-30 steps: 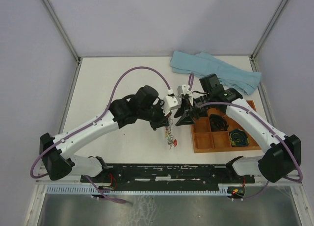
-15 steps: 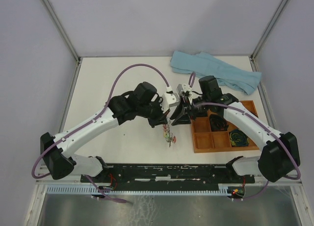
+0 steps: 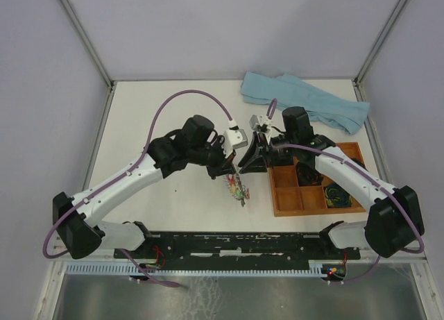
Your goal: Remove the keys from the keyring
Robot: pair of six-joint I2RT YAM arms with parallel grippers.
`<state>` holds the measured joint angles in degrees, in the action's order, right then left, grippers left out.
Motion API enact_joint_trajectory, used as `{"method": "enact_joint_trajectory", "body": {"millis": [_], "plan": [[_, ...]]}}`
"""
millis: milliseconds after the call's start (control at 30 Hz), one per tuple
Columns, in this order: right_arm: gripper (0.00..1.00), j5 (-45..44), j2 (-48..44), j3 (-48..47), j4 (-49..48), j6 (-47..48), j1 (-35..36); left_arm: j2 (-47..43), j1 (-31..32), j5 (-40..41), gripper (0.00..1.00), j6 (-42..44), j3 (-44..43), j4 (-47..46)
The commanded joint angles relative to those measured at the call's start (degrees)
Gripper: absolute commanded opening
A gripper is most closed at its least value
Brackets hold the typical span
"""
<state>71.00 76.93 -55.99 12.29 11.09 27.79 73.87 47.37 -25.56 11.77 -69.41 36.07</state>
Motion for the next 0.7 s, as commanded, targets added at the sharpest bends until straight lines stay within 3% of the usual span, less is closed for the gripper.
{"method": "enact_joint_trajectory", "body": {"millis": [0,333,567,667], "plan": [[0.37,1.8,0.2,0.4,-3.7,-1.5,0.9,-2.4,-0.7,-3.4,0.03,-1.3,-0.3,-5.7],[0.28,1.5,0.8,-0.5,0.0,2.0,2.3,-3.0,-1.6,-4.6,0.03,-1.7,0.1,-6.6],[0.02,2.1,0.6,-2.3,4.6,5.7,2.5,-3.4,-2.0,-5.0,0.03,-1.8,0.3,-7.0],[0.01,2.4,0.4,-3.4,7.5,8.0,2.6,-3.6,-2.1,-5.2,0.03,-2.2,0.8,-7.7]]}}
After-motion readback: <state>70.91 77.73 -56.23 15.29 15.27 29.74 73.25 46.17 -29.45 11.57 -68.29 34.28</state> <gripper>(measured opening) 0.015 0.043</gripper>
